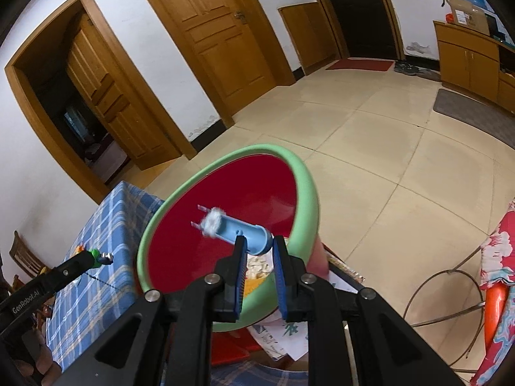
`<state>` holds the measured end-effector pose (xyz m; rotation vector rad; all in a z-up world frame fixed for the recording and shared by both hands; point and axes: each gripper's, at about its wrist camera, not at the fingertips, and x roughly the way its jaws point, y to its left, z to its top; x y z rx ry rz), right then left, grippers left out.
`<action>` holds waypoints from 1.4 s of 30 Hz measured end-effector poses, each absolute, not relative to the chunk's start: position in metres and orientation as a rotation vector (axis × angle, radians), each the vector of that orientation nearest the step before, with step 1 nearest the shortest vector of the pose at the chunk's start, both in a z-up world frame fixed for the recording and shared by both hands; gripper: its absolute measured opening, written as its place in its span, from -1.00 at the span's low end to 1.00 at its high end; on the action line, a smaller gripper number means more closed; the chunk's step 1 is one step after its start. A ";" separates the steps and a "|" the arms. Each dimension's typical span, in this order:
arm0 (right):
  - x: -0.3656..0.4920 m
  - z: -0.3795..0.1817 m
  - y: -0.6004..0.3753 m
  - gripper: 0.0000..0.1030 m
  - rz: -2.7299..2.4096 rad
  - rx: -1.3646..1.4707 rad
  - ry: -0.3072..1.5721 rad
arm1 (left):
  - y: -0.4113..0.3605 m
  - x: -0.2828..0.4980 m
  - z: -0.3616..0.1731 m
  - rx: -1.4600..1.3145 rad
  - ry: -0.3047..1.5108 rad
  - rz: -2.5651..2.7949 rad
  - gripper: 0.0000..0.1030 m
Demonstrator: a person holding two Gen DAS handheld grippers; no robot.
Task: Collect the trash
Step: 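Carry the green toy and blue bottle with both tools over the red bin, then open both tools to drop the toy and bottle into the bin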
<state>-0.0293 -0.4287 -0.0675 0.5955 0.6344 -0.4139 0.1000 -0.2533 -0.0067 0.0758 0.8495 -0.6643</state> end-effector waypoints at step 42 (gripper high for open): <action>-0.027 -0.073 -0.431 0.15 -0.381 0.626 0.634 | -0.258 0.119 -0.016 0.067 0.866 -0.618 -0.13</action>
